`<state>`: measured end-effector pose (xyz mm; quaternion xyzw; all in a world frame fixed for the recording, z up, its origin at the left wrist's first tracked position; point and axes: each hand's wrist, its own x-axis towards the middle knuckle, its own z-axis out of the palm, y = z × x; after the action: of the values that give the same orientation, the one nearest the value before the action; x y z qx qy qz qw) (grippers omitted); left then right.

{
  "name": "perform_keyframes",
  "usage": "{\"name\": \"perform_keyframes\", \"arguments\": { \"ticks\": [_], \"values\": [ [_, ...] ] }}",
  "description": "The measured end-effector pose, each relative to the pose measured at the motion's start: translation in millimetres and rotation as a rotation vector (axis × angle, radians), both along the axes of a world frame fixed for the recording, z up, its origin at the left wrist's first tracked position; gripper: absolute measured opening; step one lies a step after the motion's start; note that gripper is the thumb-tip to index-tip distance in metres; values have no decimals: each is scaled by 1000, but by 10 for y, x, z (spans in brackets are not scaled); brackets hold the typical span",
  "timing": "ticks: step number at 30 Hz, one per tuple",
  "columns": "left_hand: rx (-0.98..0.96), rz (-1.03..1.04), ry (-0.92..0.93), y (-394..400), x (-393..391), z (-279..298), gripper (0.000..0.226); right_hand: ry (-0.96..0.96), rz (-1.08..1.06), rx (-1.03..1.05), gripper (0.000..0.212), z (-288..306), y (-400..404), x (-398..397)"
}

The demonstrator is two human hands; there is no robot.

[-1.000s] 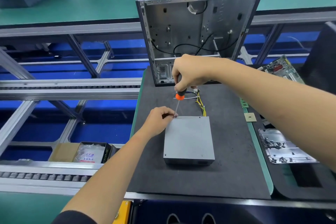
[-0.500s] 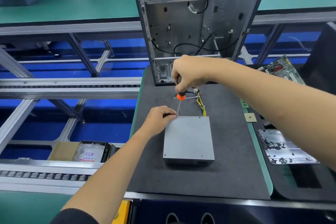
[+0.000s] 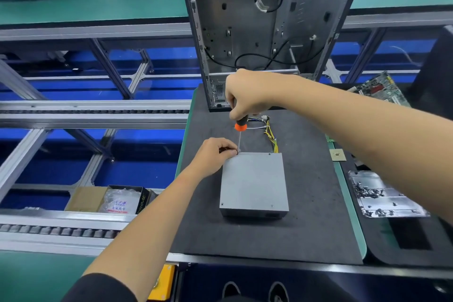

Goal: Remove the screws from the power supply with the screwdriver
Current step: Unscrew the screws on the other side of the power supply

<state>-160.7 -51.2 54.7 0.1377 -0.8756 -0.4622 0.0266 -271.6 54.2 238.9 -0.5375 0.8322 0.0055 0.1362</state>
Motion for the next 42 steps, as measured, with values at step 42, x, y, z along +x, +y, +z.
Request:
{"name": "perform_keyframes", "arguments": {
  "ticks": [42],
  "values": [
    [37, 43, -1, 44, -26, -16, 22, -95, -351, -36, 14, -16, 25, -21]
  ]
}}
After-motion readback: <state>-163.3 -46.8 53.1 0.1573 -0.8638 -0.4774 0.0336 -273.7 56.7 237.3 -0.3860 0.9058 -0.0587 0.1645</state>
